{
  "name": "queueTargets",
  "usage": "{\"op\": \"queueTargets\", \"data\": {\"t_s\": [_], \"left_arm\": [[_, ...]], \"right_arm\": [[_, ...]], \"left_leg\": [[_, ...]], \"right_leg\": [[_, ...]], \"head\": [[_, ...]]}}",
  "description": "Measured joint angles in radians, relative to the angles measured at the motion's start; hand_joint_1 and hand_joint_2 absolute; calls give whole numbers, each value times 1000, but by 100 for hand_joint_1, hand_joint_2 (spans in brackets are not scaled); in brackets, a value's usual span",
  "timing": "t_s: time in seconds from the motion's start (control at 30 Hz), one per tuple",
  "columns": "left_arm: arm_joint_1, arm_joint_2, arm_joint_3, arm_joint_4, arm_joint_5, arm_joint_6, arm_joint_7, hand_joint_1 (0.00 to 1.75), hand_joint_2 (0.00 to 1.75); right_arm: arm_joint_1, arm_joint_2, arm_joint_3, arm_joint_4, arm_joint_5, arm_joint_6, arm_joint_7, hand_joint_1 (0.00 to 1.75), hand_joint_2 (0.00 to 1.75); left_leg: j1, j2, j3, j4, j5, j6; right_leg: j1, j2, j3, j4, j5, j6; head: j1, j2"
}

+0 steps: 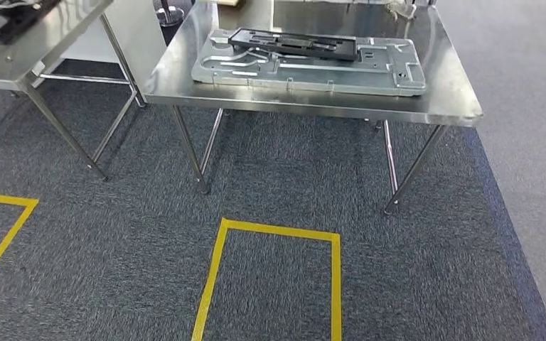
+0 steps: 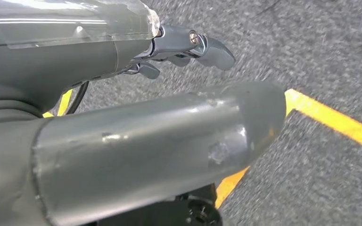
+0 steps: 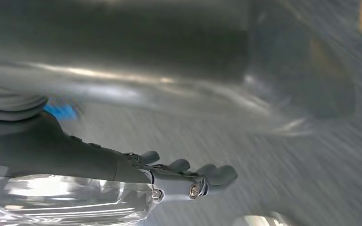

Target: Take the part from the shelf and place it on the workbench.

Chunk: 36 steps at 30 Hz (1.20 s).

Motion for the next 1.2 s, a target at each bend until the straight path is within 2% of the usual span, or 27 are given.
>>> {"op": "queueTargets", "data": {"t_s": [0.07,0.1,0.13,0.17,0.2,0.23,0.3,0.33,0.37,0.4,0.47,0.53,0.6,0.63,0.67,0.7,0.73,0.77,0.8,0.87,0.9,0.97,1.03,1.1,1.13,1.17,1.2], "left_arm": [[4,-1,1,0,0,4,-2,0,0],[6,-2,1,0,-1,6,-2,0,0],[7,-2,1,0,-2,9,-2,0,0],[7,-3,1,0,-3,11,-2,0,0],[7,-2,1,0,-3,12,-1,0,0],[7,-2,1,0,-3,13,0,0,0],[6,-2,1,0,-3,13,0,0,0],[5,-1,1,0,-3,13,0,0,0],[2,-1,1,0,-3,13,0,0,0],[0,-1,1,0,-3,13,0,0,0],[1,-1,1,0,-4,13,0,0,0],[5,-3,1,0,-4,13,1,0,0],[6,-3,1,0,-4,13,1,0,0],[6,-3,1,0,-3,13,1,0,0],[6,-3,1,0,-3,13,1,0,0],[7,-2,1,0,-3,13,1,0,0],[8,-2,1,0,-3,13,1,0,0],[9,-2,1,0,-3,13,1,0,0],[9,-3,1,0,-3,13,1,0,0],[6,-3,1,0,-4,13,2,0,0],[5,-4,1,0,-4,13,2,0,0],[5,-3,1,0,-6,13,2,0,0],[7,-2,1,0,-8,13,2,0,0],[6,-2,0,0,-9,13,4,0,0],[6,-2,0,0,-9,13,7,0,0],[6,-2,0,0,-9,14,10,0,0],[6,-2,0,0,-9,17,13,0,0]], "right_arm": [[-7,19,-32,27,4,18,39,0,0],[-9,24,-44,39,8,28,53,0,0],[-11,26,-53,49,12,38,64,0,0],[-13,27,-60,58,14,46,70,0,0],[-15,27,-66,66,16,51,74,0,0],[-16,27,-72,72,16,54,76,0,0],[-20,26,-80,83,17,57,78,0,0],[-21,25,-83,88,17,57,78,0,0],[-22,24,-86,92,17,57,78,0,0],[-24,23,-89,95,17,57,78,0,0],[-30,21,-95,100,17,57,78,0,0],[-34,21,-98,102,17,57,78,0,0],[-32,21,-100,105,17,57,79,0,0],[-30,23,-101,106,17,57,79,0,0],[-29,25,-102,107,17,57,80,0,0],[-27,28,-103,108,17,57,80,0,0],[-27,31,-103,108,17,57,80,0,0],[-26,32,-104,108,17,58,80,0,0],[-25,32,-104,108,17,60,79,0,0],[-24,32,-105,109,18,70,74,0,0],[-24,32,-105,109,18,79,69,0,0],[-25,31,-105,109,22,105,55,0,0],[-25,29,-105,109,30,135,37,0,0],[-21,23,-104,110,38,158,24,0,0],[-19,19,-104,110,42,168,20,0,0],[-18,15,-103,111,45,178,20,0,0],[-18,12,-103,112,50,188,22,0,0]], "left_leg": [[4,-2,-26,86,-95,-10],[4,-2,-41,149,-146,-14],[4,-2,-52,211,-178,-16],[5,-2,-54,255,-184,-18],[4,-2,-40,269,-169,-17],[4,0,-6,245,-142,-14],[0,28,105,113,-109,-2],[-5,46,154,44,-110,6],[-9,61,184,-7,-119,14],[-12,65,195,-35,-126,20],[-8,46,187,-54,-122,33],[-2,27,181,-64,-106,45],[-1,9,170,-65,-93,54],[-2,-3,163,-63,-89,56],[-2,-16,158,-61,-85,56],[-2,-29,153,-57,-83,54],[-1,-42,149,-52,-82,53],[0,-54,146,-47,-83,51],[-1,-65,141,-41,-84,47],[0,-85,129,-26,-86,35],[0,-95,122,-23,-86,27],[3,-110,113,-22,-81,13],[3,-86,98,5,-101,2],[4,-42,53,105,-162,-7],[6,-31,23,171,-194,-12],[9,-26,0,223,-213,-15],[10,-23,-9,246,-214,-17]], "right_leg": [[1,-13,-20,-1,21,-16],[3,-18,-32,0,30,-20],[5,-24,-45,1,39,-22],[8,-32,-58,3,47,-22],[10,-40,-69,7,54,-22],[12,-49,-80,11,58,-21],[15,-67,-91,20,63,-17],[17,-77,-94,25,65,-14],[19,-88,-96,28,67,-9],[21,-100,-98,29,70,-4],[21,-111,-100,31,73,9],[18,-65,-116,68,41,21],[12,-7,-163,175,-31,28],[9,4,-188,237,-61,31],[6,7,-204,279,-75,33],[4,8,-204,287,-67,35],[2,10,-190,265,-44,36],[-1,16,-161,211,-9,36],[-3,37,-129,149,18,34],[-6,75,-89,57,44,30],[-5,86,-84,43,42,26],[-4,67,-85,37,45,16],[-8,44,-83,29,51,2],[-8,18,-83,25,54,-6],[-6,4,-83,25,53,-9],[-4,-10,-84,26,53,-10],[-3,-23,-84,26,52,-10]], "head": [[0,0],[0,0],[0,0],[0,0],[0,0],[0,0],[0,0],[0,0],[0,0],[0,0],[0,0],[0,0],[0,0],[0,0],[0,0],[0,0],[0,0],[0,0],[0,0],[0,0],[0,0],[0,0],[0,0],[-1,0],[-1,0],[-1,0],[-1,0]]}}
